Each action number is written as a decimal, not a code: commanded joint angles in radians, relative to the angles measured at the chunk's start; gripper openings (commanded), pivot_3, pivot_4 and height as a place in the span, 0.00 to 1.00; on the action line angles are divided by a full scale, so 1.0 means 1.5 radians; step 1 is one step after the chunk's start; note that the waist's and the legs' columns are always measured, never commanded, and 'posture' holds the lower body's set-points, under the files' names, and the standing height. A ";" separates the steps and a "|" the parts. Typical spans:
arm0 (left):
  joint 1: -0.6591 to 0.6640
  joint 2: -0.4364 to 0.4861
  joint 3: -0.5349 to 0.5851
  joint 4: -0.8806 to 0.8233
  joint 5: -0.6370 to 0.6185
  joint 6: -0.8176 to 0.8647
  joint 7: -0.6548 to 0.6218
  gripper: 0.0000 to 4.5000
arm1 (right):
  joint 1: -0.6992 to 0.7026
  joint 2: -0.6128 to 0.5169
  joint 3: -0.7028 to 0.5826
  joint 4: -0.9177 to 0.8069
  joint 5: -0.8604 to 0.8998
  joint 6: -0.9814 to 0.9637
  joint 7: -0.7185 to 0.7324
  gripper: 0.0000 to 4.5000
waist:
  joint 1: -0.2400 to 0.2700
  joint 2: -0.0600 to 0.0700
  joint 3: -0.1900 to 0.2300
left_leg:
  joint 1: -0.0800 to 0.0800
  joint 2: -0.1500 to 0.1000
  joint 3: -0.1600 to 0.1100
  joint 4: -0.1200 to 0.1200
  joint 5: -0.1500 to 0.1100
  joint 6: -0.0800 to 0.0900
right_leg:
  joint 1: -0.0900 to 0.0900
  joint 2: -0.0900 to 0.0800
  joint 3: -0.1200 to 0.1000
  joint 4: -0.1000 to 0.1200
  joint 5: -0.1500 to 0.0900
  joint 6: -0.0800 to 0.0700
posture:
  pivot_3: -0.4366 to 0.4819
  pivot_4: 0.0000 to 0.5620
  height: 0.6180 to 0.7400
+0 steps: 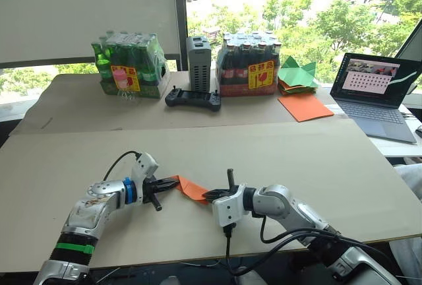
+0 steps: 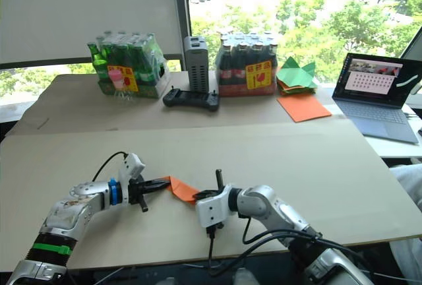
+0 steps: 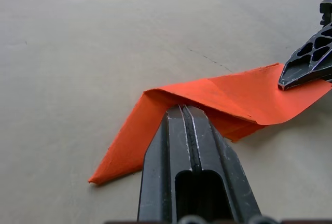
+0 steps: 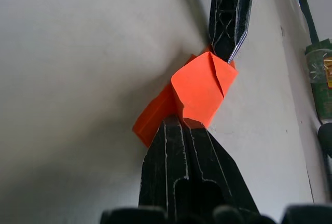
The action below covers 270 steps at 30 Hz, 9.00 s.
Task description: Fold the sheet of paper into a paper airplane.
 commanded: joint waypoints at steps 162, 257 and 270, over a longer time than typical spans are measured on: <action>-0.087 -0.052 0.085 0.027 -0.061 0.099 0.105 0.00 | 0.028 0.181 -0.213 -0.145 0.283 0.535 -0.085 0.00 | 0.015 -0.001 0.001 | 0.003 0.000 -0.001 -0.001 0.000 0.000 | 0.006 -0.001 -0.001 -0.004 -0.003 0.005 | 0.48 0.27 1.00; 0.078 0.156 0.236 -0.299 -0.321 0.255 0.092 0.00 | -0.282 0.257 -0.169 0.316 0.340 0.475 0.151 0.58 | 0.000 -0.002 0.002 | -0.006 -0.001 -0.001 -0.001 0.000 0.000 | -0.005 -0.002 -0.001 -0.002 0.000 0.001 | 0.48 0.27 1.00; 0.085 0.151 0.240 -0.303 -0.326 0.252 0.114 0.00 | -0.294 0.266 -0.153 0.369 0.294 0.459 0.157 0.47 | 0.000 -0.002 0.002 | -0.006 -0.001 -0.001 -0.001 0.000 0.000 | -0.005 -0.002 -0.001 -0.002 0.000 0.001 | 0.48 0.27 1.00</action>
